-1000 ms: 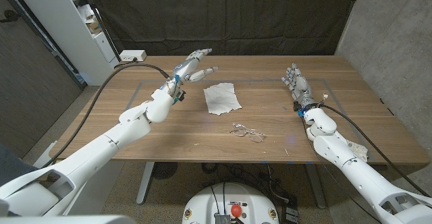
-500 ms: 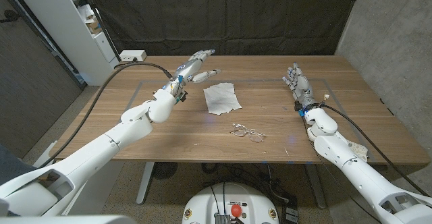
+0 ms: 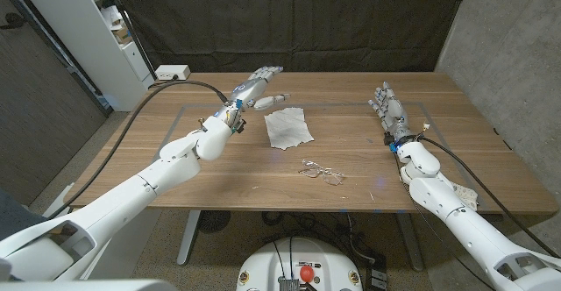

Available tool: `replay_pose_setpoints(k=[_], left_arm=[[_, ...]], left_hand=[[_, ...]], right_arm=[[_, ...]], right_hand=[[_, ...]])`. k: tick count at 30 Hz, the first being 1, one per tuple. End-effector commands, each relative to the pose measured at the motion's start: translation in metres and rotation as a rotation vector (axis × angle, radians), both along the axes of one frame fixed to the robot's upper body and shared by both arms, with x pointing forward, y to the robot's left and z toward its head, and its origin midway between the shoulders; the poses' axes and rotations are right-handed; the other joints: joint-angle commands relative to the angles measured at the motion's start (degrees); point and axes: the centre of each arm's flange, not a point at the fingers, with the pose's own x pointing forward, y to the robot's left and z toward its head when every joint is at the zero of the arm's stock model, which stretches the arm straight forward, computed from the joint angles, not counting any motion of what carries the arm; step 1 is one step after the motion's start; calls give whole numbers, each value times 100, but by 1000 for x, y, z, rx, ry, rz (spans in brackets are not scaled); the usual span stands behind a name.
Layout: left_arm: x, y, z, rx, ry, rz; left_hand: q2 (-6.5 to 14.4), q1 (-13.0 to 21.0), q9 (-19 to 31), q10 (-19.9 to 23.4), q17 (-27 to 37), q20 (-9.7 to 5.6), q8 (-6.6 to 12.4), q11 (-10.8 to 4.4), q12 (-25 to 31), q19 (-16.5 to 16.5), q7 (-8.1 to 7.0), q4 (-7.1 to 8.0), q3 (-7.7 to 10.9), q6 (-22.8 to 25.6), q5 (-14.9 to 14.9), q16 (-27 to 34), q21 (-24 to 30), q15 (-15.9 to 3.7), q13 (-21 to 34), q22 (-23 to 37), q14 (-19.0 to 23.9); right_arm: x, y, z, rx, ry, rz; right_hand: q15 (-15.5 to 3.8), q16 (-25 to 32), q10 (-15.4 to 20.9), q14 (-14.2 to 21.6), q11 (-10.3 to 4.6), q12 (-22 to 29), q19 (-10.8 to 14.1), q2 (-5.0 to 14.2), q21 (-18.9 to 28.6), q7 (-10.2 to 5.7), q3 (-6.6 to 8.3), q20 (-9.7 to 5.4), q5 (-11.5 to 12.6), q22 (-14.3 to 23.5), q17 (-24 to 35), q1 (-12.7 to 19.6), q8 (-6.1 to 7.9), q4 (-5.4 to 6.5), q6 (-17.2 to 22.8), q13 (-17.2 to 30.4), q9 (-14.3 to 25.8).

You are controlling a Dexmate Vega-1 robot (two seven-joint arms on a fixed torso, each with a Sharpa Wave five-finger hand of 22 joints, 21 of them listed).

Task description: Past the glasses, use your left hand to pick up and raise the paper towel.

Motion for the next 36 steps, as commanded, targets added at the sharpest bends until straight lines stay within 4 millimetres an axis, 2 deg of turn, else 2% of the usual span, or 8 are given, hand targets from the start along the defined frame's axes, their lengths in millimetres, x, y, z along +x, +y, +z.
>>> replay_pose_setpoints(k=[1,8,12,19,25,36], left_arm=[[0,-4,-6,51,7,28],[-1,-4,-8,86,8,58],[-2,-4,-9,103,7,73],[-3,-3,-10,124,10,98],[-3,-2,-10,136,13,115],[3,1,-8,150,35,143]], left_hand=[[-40,160,24,131,16,-4,59,-4,62,18,22,-34,34,118,41,21,-34,-16,28,25,-69],[-61,233,25,185,15,2,79,6,78,24,18,-34,42,186,46,32,-45,-36,30,26,-52],[-74,287,25,206,15,17,80,-62,81,29,9,-33,48,205,49,35,-53,-36,31,26,-49],[-100,392,26,320,14,35,111,-69,117,43,-16,-30,59,321,55,49,-64,-59,34,27,-17],[-140,503,27,440,12,-80,141,-53,150,42,38,-21,62,455,63,72,-81,-82,36,28,60],[-195,628,29,650,8,-76,177,-88,207,61,4,2,54,664,73,106,-92,-133,38,28,212]], right_arm=[[-5,1,-5,12,-2,-5],[-8,2,-5,10,-2,-8],[-10,3,-5,8,-3,-11],[-11,3,-3,6,-3,-12],[-11,2,-3,6,0,-14],[-11,1,-8,13,7,-14]], right_hand=[[36,44,29,32,17,6,66,42,-20,5,-22,-5,10,21,14,-11,-6,-11,56,15,11],[39,42,34,32,21,6,69,45,-27,0,-25,1,11,21,13,-12,-7,-13,58,15,11],[39,42,32,33,15,4,71,47,-31,0,-26,0,11,21,13,-12,-8,-14,57,15,11],[38,40,34,31,12,3,73,51,-39,-3,-30,6,12,21,13,-15,-8,-14,61,15,11],[38,41,39,36,14,3,76,53,-45,-4,-33,7,12,22,13,-18,-9,-15,63,16,11],[41,42,42,41,16,2,78,58,-54,-7,-37,11,13,22,13,-18,-9,-18,67,16,12]])
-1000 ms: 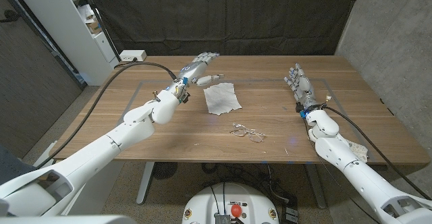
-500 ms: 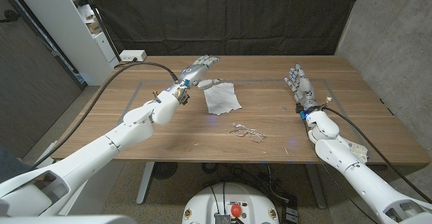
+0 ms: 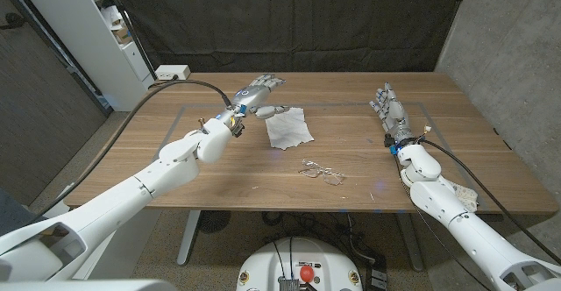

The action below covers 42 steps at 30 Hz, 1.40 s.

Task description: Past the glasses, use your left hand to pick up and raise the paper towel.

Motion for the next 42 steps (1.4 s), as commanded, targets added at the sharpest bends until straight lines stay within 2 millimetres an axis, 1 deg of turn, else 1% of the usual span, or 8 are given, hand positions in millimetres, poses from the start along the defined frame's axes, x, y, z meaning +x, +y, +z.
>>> replay_pose_setpoints(k=[1,8,12,18,21,42], left_arm=[[5,3,2,26,22,35],[12,1,5,65,64,69],[14,1,7,84,86,87],[16,1,10,98,100,102],[17,0,11,108,107,109],[20,-8,13,192,150,153]], left_hand=[[-23,106,29,116,8,-21,44,-18,65,13,3,25,29,120,34,37,-7,-6,12,28,81],[-41,146,30,217,7,-15,52,-29,93,18,-10,35,24,192,39,43,-11,-13,13,28,130],[-49,159,31,219,7,-15,45,-23,89,14,-17,40,20,199,40,43,-15,-20,14,28,145],[-63,178,31,241,6,-5,35,-53,89,12,-21,50,12,213,41,38,-19,-25,15,29,157],[-68,185,31,232,6,-3,32,-39,82,15,-17,54,8,220,42,36,-19,-27,16,29,159],[-94,232,32,245,6,23,-5,-64,64,0,-33,77,-13,234,45,16,-31,-37,19,30,162]], right_arm=[[0,-2,-3,6,5,-3],[-1,-2,-2,9,2,-8],[-1,-2,-2,12,1,-11],[0,-2,1,15,-2,-14],[1,-2,2,14,-3,-14],[5,-2,7,15,-4,-13]], right_hand=[[9,41,38,9,15,0,47,37,-12,-8,-13,-19,13,22,11,4,-10,5,66,16,12],[9,41,44,12,17,1,46,41,-20,-3,-17,-18,13,23,12,2,-10,4,70,17,12],[9,40,39,10,19,-2,47,43,-23,-2,-18,-14,13,23,12,1,-11,4,68,17,12],[10,40,43,12,11,-2,47,46,-29,0,-22,-14,13,23,11,-1,-11,2,73,17,12],[6,39,42,11,14,-3,48,47,-31,-5,-23,-12,13,23,11,0,-13,0,70,17,12],[21,36,51,12,18,-4,51,57,-48,-4,-34,-18,14,24,11,-3,-15,-6,74,18,12]])
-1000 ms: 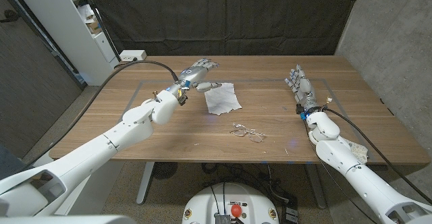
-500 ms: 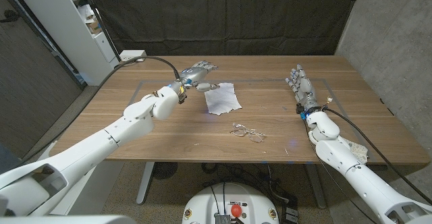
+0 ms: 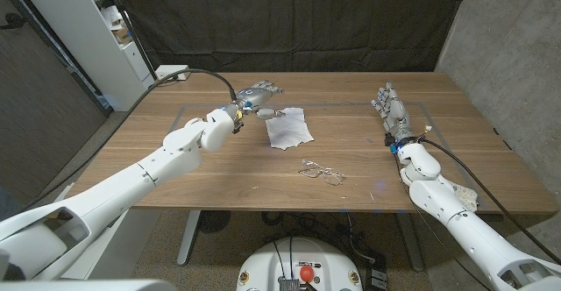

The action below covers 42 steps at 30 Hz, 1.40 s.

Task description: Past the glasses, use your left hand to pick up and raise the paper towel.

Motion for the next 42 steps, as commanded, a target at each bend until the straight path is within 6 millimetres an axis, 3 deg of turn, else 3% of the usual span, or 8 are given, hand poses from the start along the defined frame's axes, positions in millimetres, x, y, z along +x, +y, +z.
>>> replay_pose_setpoints(k=[1,20,32,42], left_arm=[[1,-2,1,48,29,29],[4,-5,-2,127,78,85],[8,-12,-2,193,105,129],[13,-18,-8,238,123,168]], left_hand=[[-20,69,33,40,5,21,-5,-23,21,-1,-34,14,2,53,23,16,-9,-5,21,30,7],[-76,127,35,-60,7,35,-98,22,-44,-45,-7,25,-33,-86,35,-23,-27,60,26,30,-67],[-215,113,37,-201,12,75,-178,82,-117,-213,10,51,-129,-263,64,-55,-69,66,34,35,-178],[-305,87,38,-353,15,269,-232,90,-181,-257,18,86,-213,-450,109,-79,-52,89,39,43,-318]], right_arm=[[3,1,3,-2,1,2],[5,5,6,-4,0,6],[6,5,6,0,2,6],[7,6,10,3,-7,5]], right_hand=[[24,36,51,14,19,-4,51,57,-27,2,-35,-17,14,24,10,-4,-15,-7,76,18,12],[27,35,53,17,18,-7,53,65,-37,4,-46,-16,13,25,11,-11,-16,-10,79,18,12],[32,32,56,16,20,-7,54,72,-42,-5,-43,-10,16,25,7,5,-18,-23,77,19,12],[31,30,57,19,20,-9,54,80,-47,-3,-41,-11,17,25,4,18,-19,-33,79,19,12]])
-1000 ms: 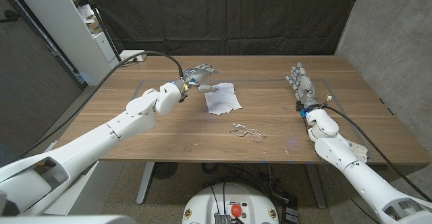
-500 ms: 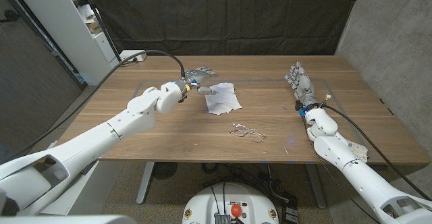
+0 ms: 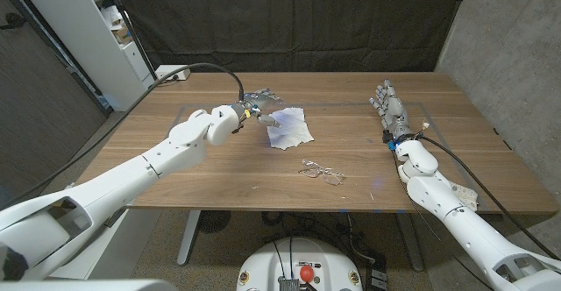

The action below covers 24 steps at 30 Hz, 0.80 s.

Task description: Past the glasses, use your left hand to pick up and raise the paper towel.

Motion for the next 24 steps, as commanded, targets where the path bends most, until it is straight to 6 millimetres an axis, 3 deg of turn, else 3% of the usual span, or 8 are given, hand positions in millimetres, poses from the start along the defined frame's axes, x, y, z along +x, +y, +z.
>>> replay_pose_setpoints(k=[1,24], left_arm=[[6,-6,-6,63,25,53],[30,-22,-20,104,126,60]], left_hand=[[-86,6,9,-31,16,66,-10,0,-21,-14,8,8,-57,-52,45,-10,10,11,11,14,-71],[-143,-17,10,-54,17,160,7,21,-24,-37,23,41,-132,-104,98,8,27,33,16,20,-118]], right_arm=[[1,2,3,3,-7,0],[7,3,1,7,3,1]], right_hand=[[30,31,26,20,-12,-8,55,12,-2,33,-17,-14,17,25,4,42,-18,-10,48,19,12],[35,27,23,18,-15,-12,51,17,-11,28,-23,-4,16,25,2,54,-23,-26,41,19,13]])
